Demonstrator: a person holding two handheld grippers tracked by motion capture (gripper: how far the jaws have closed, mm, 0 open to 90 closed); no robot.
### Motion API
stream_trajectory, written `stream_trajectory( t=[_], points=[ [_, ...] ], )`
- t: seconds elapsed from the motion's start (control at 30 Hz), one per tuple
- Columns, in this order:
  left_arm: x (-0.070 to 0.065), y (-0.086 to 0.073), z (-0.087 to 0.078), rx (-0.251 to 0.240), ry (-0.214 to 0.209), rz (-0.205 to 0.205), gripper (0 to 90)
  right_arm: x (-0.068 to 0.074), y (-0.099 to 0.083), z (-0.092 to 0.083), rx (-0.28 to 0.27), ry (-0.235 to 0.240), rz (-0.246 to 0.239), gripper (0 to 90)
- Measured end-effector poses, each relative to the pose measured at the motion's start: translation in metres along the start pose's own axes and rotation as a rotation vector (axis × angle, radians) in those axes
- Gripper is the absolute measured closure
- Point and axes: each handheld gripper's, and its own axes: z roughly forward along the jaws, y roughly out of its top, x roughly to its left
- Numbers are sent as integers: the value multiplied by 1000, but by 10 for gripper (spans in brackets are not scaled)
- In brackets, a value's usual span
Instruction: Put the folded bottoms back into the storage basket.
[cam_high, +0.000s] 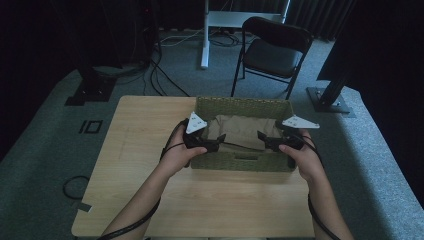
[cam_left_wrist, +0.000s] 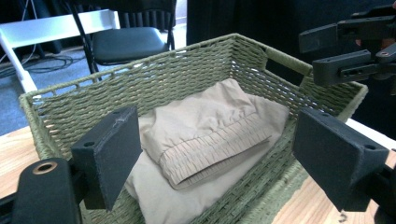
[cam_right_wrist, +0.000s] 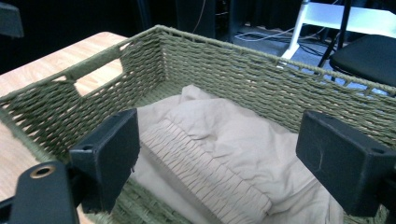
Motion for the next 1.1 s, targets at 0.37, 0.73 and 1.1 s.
stream_trajectory(
  t=[0.37,0.73,1.1],
  points=[
    [-13,-10,-16,-19,-23,13,168,9,-13,-19,-32,19,-14,131],
    [-23,-26,-32,-4,-19,30,168,21,-28,-37,-59,48,-14,132],
    [-30,-50,-43,7,-47,14,168,28,-57,-52,-37,60,-19,131]
  ],
)
